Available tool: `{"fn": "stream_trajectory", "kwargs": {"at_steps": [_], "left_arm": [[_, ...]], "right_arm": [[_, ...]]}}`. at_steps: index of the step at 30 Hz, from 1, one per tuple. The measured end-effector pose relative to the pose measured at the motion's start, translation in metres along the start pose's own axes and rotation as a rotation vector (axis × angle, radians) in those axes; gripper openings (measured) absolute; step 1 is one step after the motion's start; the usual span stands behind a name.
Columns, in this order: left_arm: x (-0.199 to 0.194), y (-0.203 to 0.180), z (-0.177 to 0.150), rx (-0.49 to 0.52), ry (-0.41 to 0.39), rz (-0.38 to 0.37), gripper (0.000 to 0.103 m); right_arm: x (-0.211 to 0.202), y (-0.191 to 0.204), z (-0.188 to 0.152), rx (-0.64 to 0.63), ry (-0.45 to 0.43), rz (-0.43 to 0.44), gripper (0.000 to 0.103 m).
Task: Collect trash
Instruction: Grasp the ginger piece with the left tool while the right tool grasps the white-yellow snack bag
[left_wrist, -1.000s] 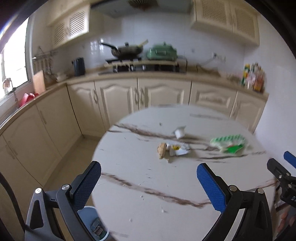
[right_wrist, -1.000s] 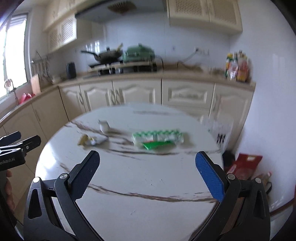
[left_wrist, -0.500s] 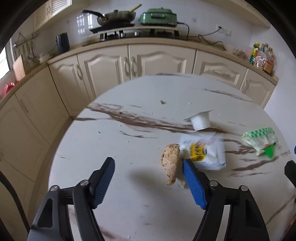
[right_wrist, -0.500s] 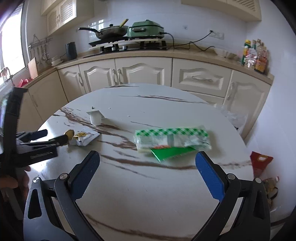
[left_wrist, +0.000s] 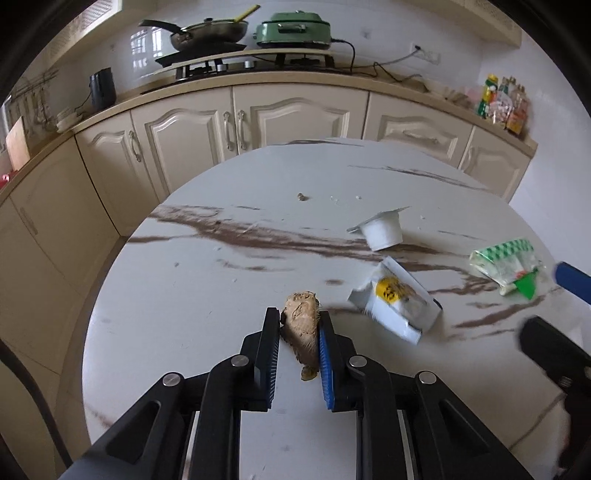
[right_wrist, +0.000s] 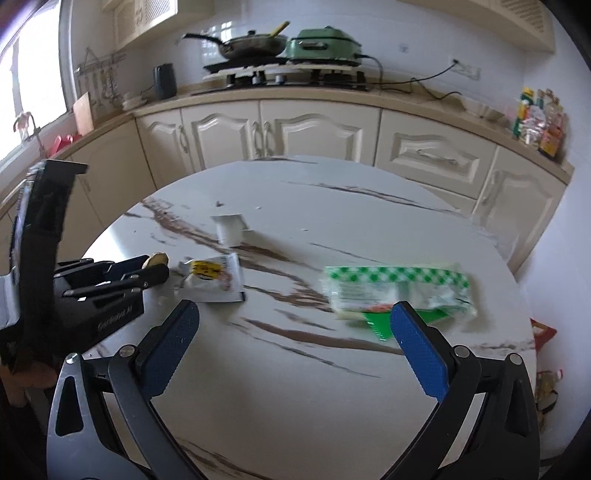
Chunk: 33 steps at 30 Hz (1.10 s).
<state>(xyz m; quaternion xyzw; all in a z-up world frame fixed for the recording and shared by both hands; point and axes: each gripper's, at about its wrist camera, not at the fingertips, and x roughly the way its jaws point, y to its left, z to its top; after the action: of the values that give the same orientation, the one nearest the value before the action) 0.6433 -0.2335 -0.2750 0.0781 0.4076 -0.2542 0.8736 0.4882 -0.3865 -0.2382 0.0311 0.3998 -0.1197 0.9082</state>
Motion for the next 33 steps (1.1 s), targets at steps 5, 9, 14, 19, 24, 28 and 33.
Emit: {"fn": "stream_trajectory", "kwargs": {"at_steps": [5, 9, 14, 19, 24, 28, 33], "left_arm": [[-0.039, 0.021, -0.020, -0.038, -0.042, 0.009, 0.016], [-0.065, 0.039, -0.035, -0.060, -0.063, 0.025, 0.016], [-0.094, 0.059, -0.050, -0.086, -0.078, 0.022, 0.016], [-0.115, 0.072, -0.062, -0.105, -0.088, 0.010, 0.016], [-0.140, 0.083, -0.079, -0.122, -0.091, -0.004, 0.016], [-0.165, 0.096, -0.090, -0.136, -0.101, -0.013, 0.016], [-0.206, 0.124, -0.114, -0.181, -0.119, -0.005, 0.016]], "right_arm": [[0.029, 0.027, 0.012, -0.036, 0.057, 0.087, 0.103], [0.061, 0.050, 0.016, -0.071, 0.119, 0.113, 0.103], [0.091, 0.064, 0.017, -0.078, 0.165, 0.096, 0.103], [0.089, 0.065, 0.016, -0.086, 0.163, 0.058, 0.079], [0.084, 0.061, 0.020, -0.093, 0.167, 0.050, 0.022], [0.076, 0.059, 0.017, -0.096, 0.175, 0.037, 0.016], [0.033, 0.068, 0.016, -0.074, 0.098, 0.055, 0.015]]}}
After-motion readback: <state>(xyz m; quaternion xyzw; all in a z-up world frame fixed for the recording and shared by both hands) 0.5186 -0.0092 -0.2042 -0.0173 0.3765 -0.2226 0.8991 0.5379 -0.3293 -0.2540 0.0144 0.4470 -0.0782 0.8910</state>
